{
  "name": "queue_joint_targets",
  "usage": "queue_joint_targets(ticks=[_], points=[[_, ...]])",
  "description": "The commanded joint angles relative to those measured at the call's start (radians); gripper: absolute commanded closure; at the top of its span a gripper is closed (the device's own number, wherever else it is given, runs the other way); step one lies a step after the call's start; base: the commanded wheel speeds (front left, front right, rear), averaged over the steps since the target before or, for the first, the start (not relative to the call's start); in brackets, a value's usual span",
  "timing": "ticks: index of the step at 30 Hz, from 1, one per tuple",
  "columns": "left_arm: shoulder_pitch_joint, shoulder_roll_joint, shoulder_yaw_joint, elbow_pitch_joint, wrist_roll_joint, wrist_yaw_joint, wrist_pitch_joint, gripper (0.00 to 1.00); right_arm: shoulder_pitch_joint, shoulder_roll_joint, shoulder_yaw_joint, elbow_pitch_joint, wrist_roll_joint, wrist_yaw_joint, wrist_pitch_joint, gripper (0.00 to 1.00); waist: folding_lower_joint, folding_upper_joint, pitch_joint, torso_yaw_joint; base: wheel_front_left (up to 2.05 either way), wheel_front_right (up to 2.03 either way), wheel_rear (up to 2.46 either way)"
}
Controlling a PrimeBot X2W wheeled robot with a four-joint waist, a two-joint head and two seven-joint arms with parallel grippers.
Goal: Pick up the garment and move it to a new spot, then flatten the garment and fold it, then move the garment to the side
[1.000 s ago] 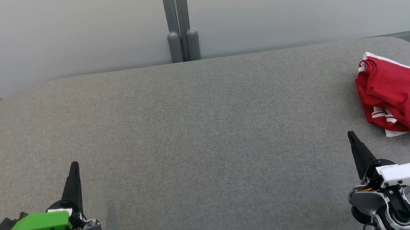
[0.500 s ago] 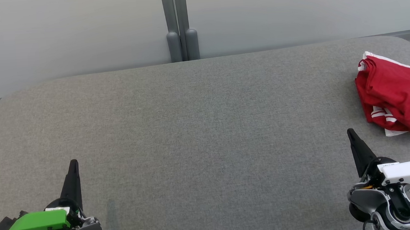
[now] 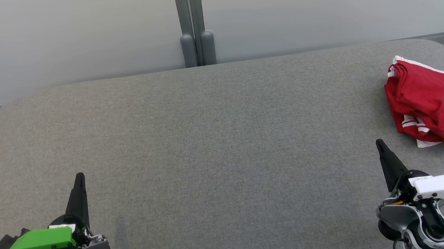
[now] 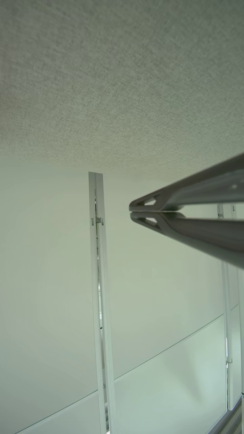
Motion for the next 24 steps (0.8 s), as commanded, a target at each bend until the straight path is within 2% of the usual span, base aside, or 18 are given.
queue_joint_targets(ticks=[1, 24], points=[[-0.014, 0.007, 0.002, 0.001, -0.001, -0.006, 0.004, 1.0, -0.006, -0.001, -0.001, -0.004, 0.007, 0.0, 0.003, 1.0, 0.0, 0.0, 0.0, 0.0, 0.0, 0.0, 0.0], [-0.014, 0.007, 0.002, 0.001, -0.001, -0.006, 0.004, 1.0, -0.006, -0.001, -0.001, -0.004, 0.007, 0.0, 0.003, 1.0, 0.0, 0.0, 0.0, 0.0, 0.0, 0.0, 0.0]])
